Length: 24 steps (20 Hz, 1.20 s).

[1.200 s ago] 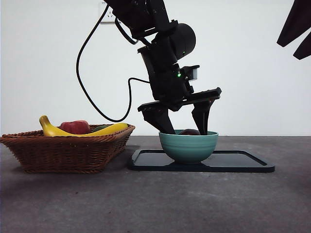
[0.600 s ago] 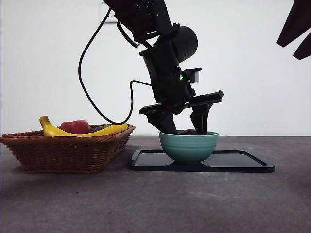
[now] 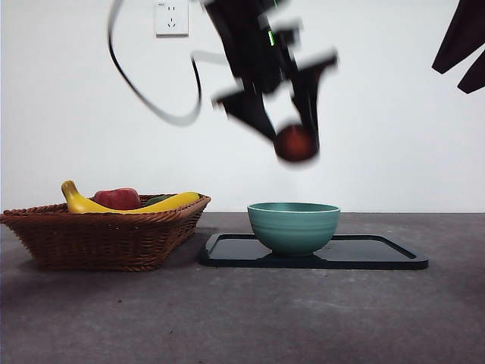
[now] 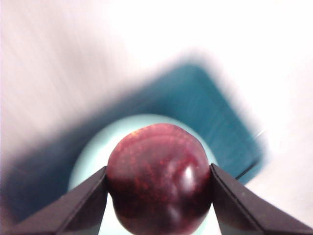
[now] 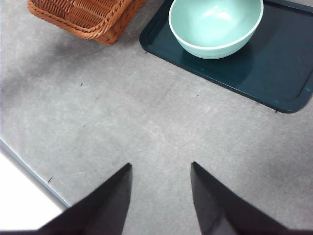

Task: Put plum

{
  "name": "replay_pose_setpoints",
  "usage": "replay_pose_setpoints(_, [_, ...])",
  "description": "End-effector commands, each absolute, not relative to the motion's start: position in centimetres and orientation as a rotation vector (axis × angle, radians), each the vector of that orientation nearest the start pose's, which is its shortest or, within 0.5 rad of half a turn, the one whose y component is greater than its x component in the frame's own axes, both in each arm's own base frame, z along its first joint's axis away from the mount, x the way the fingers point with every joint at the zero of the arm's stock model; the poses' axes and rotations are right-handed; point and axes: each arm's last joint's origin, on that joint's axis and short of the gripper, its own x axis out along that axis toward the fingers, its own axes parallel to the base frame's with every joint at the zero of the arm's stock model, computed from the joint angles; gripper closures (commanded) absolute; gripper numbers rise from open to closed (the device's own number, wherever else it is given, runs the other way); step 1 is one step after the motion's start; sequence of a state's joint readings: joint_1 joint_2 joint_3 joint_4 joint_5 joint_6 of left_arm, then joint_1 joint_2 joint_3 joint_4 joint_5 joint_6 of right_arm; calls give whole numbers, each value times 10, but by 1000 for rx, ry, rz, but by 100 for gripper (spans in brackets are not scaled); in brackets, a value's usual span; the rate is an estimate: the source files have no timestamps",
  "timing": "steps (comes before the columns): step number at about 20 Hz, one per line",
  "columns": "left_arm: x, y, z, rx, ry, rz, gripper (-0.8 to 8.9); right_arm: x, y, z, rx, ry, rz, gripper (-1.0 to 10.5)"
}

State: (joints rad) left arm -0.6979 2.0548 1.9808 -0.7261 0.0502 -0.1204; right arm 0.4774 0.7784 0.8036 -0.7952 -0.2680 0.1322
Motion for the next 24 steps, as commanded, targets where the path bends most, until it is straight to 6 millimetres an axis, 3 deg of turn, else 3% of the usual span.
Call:
replay_pose_setpoints(1, [338,-278,358,125,706,-665,573,125,74,291,28,812,666,755])
replay_pose_setpoints(6, [301,-218,427,91,619,-598,567,125,74,291,26,811,659,755])
replay_pose_setpoints(9, [283,-190,444,101,624,-512,567,125,74,291,26,810,659,755])
replay_pose_setpoints(11, [276,-178,445,103,647,-492,567,125,74,291,25,810,659,755])
replay_pose_setpoints(15, [266,-163,419,81,666,-460,567,125,74,291,26,810,659,755])
replay_pose_setpoints(19, [261,-143,371,63,666,-408,568,125,74,291,26,810,659,755])
replay_pose_setpoints(24, [270,-127,307,58,724,-344,568,125,74,291,26,810,659,755])
